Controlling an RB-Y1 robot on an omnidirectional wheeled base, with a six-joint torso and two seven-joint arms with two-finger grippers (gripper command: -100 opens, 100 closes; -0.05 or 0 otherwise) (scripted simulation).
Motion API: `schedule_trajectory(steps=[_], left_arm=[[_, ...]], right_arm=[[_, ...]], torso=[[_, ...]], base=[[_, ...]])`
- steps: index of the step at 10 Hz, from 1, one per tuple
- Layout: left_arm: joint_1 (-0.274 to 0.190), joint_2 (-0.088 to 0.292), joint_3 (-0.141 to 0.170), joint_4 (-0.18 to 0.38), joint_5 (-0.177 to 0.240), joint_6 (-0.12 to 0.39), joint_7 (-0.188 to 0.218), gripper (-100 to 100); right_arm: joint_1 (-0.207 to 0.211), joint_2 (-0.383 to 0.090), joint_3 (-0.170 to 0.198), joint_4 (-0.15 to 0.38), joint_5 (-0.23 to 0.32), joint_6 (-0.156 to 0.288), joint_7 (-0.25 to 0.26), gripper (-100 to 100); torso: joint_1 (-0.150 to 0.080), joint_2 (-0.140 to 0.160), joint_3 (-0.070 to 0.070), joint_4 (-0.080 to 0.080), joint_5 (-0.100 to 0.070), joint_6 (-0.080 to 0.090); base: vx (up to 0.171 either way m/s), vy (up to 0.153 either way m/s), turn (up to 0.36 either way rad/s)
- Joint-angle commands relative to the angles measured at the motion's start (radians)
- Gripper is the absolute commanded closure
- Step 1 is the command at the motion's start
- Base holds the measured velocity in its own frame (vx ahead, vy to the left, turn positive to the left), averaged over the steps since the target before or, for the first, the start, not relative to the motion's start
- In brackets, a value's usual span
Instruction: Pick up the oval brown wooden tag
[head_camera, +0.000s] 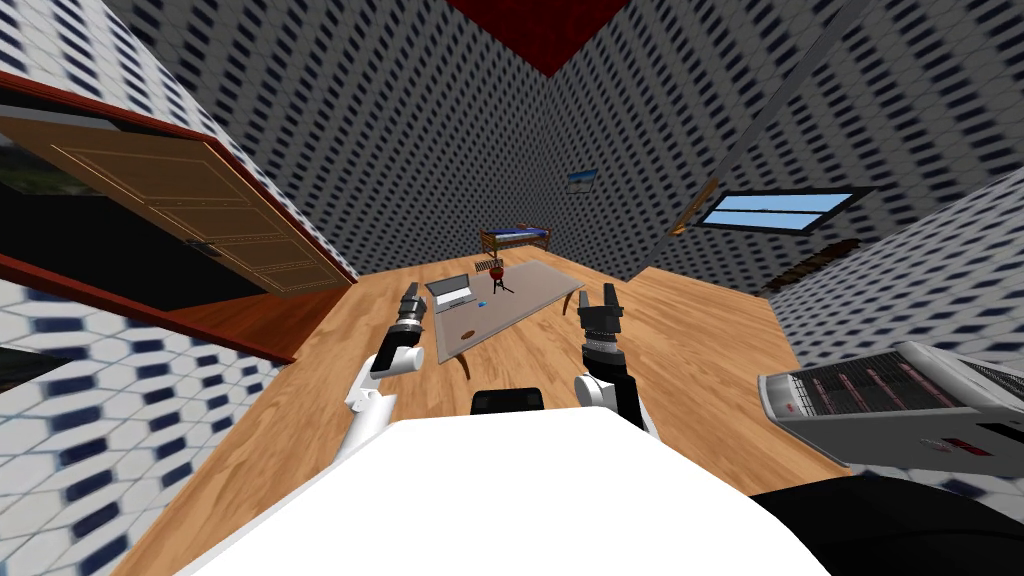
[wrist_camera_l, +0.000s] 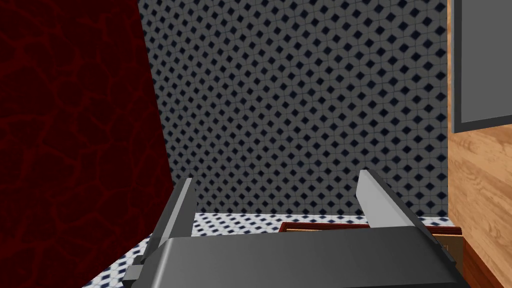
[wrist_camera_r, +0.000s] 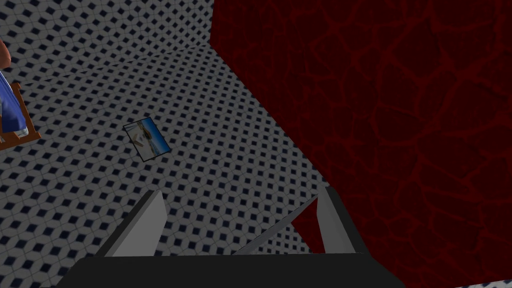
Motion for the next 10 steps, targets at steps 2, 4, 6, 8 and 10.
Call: schedule_trajectory(steps=[2,4,6,8,10], left_arm=[[-0.058,0.009,0.019,0.076,0.024,0.046,0.001,-100],[-0.058,0.009,0.019,0.111,0.024,0.046,0.001,-100],[-0.096,0.013,0.031,0.173,0.039,0.079,0.002,-100],[-0.133,0.016,0.043,0.237,0.054,0.114,0.004,-100],[-0.170,0.019,0.054,0.275,0.069,0.149,0.005,-100]], right_arm=[[0.000,0.000,0.000,0.000,0.000,0.000,0.000,0],[0.000,0.000,0.000,0.000,0.000,0.000,0.000,0],[0.000,0.000,0.000,0.000,0.000,0.000,0.000,0],[0.000,0.000,0.000,0.000,0.000,0.000,0.000,0],[0.000,0.000,0.000,0.000,0.000,0.000,0.000,0]], torso=[[0.000,0.000,0.000,0.000,0.000,-0.001],[0.000,0.000,0.000,0.000,0.000,0.000],[0.000,-0.001,0.000,0.000,0.000,0.000],[0.000,-0.001,-0.001,0.000,0.000,0.000],[0.001,-0.001,0.000,0.000,0.000,-0.001]], base=[[-0.009,-0.011,-0.050],[-0.003,-0.009,-0.018],[-0.001,-0.011,-0.055],[0.002,-0.012,-0.059],[0.002,-0.005,-0.032]])
